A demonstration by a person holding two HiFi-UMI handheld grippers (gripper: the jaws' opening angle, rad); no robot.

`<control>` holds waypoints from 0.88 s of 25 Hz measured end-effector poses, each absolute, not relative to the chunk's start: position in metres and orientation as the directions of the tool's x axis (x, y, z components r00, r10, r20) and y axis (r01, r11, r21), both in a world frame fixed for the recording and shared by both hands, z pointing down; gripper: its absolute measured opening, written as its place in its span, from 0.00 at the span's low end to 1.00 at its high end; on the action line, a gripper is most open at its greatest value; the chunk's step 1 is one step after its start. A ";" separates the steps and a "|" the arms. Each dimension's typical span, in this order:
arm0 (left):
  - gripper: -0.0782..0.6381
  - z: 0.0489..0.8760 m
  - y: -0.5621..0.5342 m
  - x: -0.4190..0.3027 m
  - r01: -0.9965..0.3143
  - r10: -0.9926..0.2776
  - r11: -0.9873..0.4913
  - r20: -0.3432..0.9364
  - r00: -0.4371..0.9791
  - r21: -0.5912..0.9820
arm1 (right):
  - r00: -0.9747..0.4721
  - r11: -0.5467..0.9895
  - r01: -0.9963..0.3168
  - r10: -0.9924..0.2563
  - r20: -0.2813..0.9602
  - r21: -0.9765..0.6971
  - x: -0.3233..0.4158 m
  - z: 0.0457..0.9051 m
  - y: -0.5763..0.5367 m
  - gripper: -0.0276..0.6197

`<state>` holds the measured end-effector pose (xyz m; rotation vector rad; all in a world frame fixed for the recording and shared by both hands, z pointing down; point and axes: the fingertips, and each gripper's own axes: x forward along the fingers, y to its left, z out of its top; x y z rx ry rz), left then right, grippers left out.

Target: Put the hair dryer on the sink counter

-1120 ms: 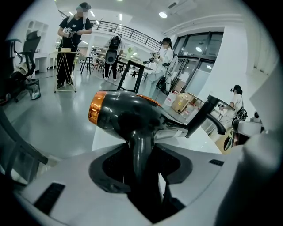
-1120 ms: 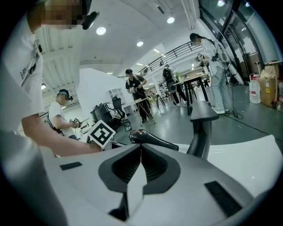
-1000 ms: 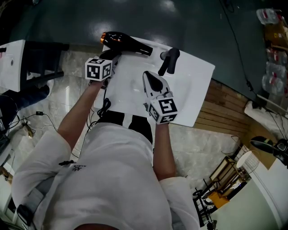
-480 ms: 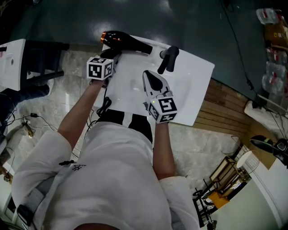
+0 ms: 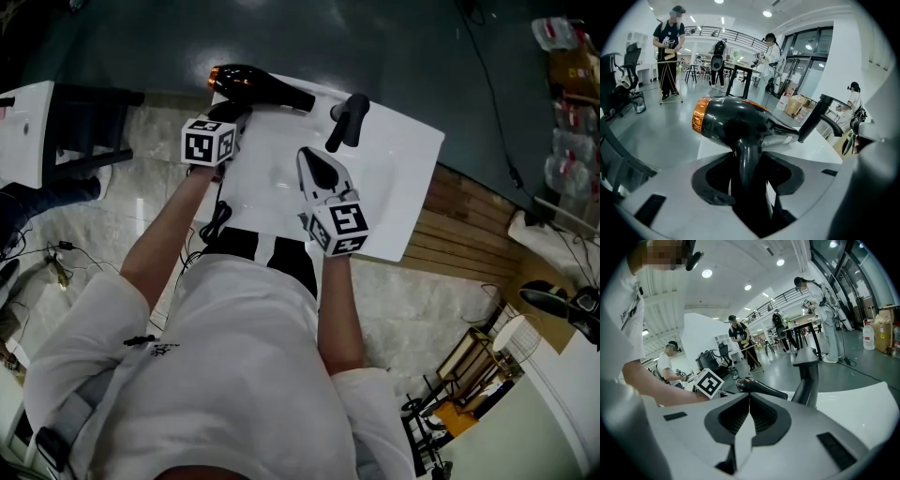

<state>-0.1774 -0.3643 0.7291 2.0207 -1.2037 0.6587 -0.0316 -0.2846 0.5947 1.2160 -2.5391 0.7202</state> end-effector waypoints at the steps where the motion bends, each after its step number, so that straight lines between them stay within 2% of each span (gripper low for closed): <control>1: 0.36 0.729 -0.364 -0.177 -0.892 -0.545 -0.340 0.711 0.444 0.296 | -0.626 0.533 -0.779 -0.664 0.408 -0.329 -0.031 0.594 -0.284 0.06; 22: 0.43 0.713 -0.353 -0.188 -0.902 -0.575 -0.354 0.702 0.419 0.248 | -0.634 0.551 -0.773 -0.673 0.382 -0.314 -0.031 0.582 -0.274 0.06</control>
